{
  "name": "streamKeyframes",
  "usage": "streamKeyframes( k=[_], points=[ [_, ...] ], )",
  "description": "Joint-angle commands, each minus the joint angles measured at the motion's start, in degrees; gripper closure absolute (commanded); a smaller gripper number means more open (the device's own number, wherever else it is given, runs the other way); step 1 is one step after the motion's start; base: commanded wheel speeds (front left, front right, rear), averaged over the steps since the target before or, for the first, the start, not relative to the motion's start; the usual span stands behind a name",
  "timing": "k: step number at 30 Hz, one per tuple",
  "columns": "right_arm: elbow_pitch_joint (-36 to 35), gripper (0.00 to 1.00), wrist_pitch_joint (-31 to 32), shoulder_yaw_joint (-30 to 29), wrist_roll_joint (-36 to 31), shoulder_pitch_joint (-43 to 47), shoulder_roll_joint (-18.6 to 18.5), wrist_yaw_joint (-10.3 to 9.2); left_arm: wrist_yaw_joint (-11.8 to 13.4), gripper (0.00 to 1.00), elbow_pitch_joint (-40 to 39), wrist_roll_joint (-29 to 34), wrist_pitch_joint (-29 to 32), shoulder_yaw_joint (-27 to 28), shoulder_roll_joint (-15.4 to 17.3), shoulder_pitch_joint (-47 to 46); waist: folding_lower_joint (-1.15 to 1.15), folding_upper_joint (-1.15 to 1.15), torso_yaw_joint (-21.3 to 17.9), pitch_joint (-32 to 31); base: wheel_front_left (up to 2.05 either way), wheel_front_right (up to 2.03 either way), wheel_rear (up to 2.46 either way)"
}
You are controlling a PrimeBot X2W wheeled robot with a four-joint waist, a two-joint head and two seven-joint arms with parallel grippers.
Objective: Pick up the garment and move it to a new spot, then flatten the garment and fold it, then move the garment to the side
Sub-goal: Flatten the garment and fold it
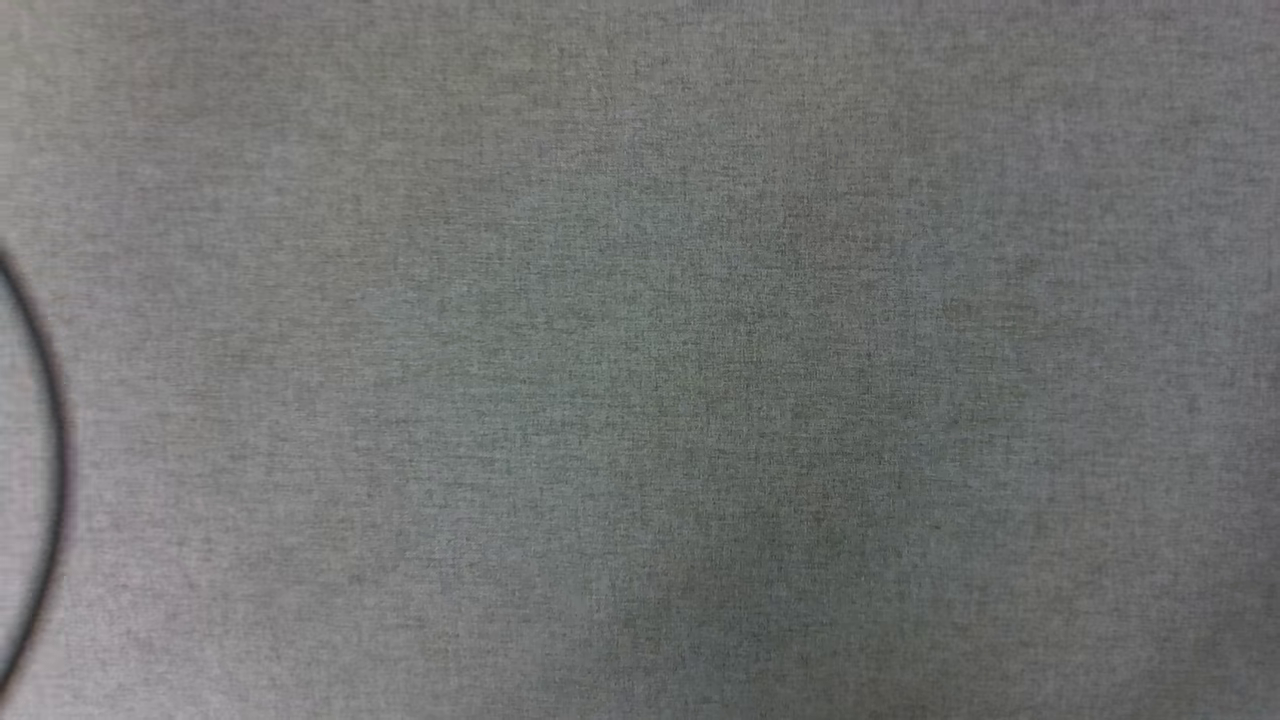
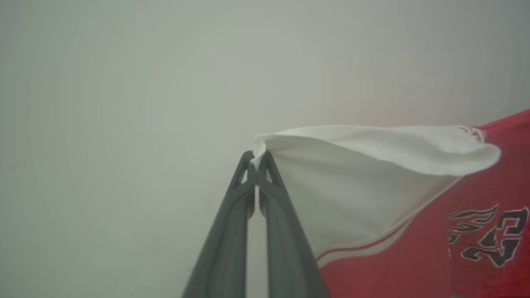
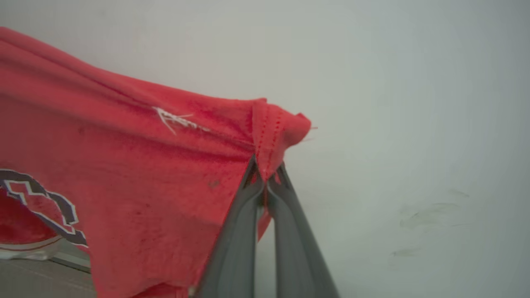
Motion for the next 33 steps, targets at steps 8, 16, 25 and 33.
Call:
streamKeyframes(
  k=[8, 16, 25, 33],
  points=[
    [7.4, 1.00, -7.0, 3.0, 1.5, 11.7, 0.8, -0.14, -0.1, 1.00, -4.9, -0.9, -0.8, 1.2, -3.6, 19.8, -0.02, 0.00, 0.3, -5.5, 0.00, 0.00, 0.00],
    [11.0, 1.00, -10.4, 6.1, 5.9, 23.5, 2.1, -0.13, 0.0, 1.00, -9.3, -1.5, -0.8, 2.4, -6.2, 38.8, -0.02, 0.00, 0.7, -13.4, 0.00, 0.00, 0.00],
    [9.0, 1.00, -11.6, 16.2, 16.6, 42.7, 2.1, -0.13, 1.6, 1.00, -11.7, -5.5, 0.0, 0.7, -6.6, 64.7, -0.02, 0.00, 1.1, -25.0, 0.00, 0.00, 0.00],
    [5.9, 1.00, -10.5, 22.6, 24.2, 52.0, 0.9, -0.13, 3.9, 1.00, -17.1, -8.9, 2.6, 0.0, -5.0, 78.6, -0.02, 0.00, 1.4, -30.1, 0.00, 0.00, 0.00]
  ],
)
